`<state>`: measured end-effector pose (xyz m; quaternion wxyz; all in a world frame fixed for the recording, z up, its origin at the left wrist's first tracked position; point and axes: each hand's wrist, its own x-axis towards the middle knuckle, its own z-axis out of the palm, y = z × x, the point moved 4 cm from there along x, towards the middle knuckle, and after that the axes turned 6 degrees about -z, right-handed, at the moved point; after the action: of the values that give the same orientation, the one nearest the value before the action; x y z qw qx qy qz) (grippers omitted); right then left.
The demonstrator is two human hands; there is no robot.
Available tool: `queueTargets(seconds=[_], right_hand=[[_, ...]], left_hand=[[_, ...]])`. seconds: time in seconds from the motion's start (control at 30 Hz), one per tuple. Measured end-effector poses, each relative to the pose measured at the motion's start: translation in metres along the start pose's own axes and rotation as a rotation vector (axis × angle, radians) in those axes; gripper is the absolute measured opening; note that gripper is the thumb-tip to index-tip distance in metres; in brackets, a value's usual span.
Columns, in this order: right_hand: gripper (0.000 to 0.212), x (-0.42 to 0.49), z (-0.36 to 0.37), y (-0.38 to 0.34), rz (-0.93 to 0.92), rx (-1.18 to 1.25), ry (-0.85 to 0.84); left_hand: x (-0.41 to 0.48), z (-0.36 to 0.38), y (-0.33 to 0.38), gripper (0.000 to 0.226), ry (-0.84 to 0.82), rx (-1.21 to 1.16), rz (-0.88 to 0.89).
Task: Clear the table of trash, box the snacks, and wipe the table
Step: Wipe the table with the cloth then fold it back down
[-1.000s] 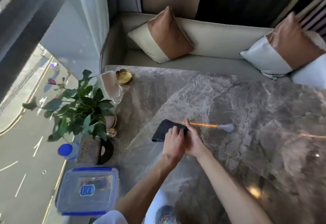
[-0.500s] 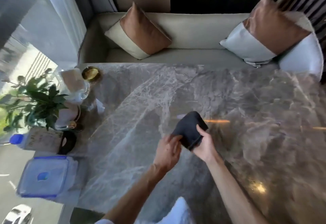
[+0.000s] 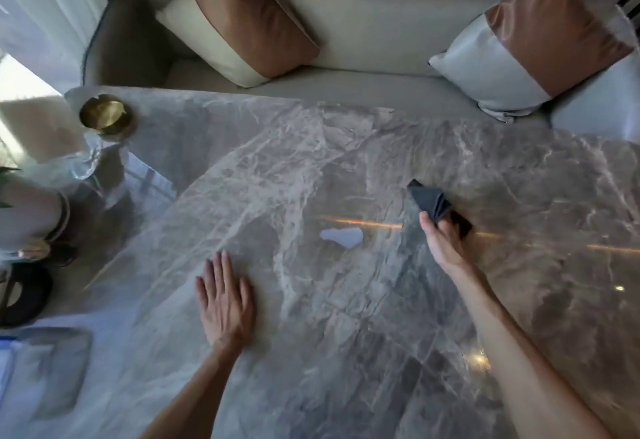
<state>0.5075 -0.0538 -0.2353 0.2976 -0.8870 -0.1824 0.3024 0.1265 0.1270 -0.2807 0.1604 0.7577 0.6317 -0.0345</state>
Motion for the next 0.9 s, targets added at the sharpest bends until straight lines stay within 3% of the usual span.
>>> queueTargets(seconds=[0.2, 0.37, 0.63, 0.9], right_hand=[[0.075, -0.025, 0.07, -0.007, 0.117, 0.008, 0.001], [0.064, -0.049, 0.123, -0.039, 0.06, -0.096, 0.065], [0.062, -0.038, 0.178, -0.082, 0.204, -0.147, 0.161], [0.058, -0.045, 0.213, -0.103, 0.174, -0.186, 0.083]], left_hand=[[0.004, 0.007, -0.007, 0.067, 0.048, -0.069, 0.02], [0.005, 0.008, -0.006, 0.068, 0.048, -0.056, 0.037], [0.008, 0.009, -0.009, 0.074, 0.016, 0.014, 0.059], [0.008, 0.014, -0.011, 0.074, 0.022, 0.053, 0.092]])
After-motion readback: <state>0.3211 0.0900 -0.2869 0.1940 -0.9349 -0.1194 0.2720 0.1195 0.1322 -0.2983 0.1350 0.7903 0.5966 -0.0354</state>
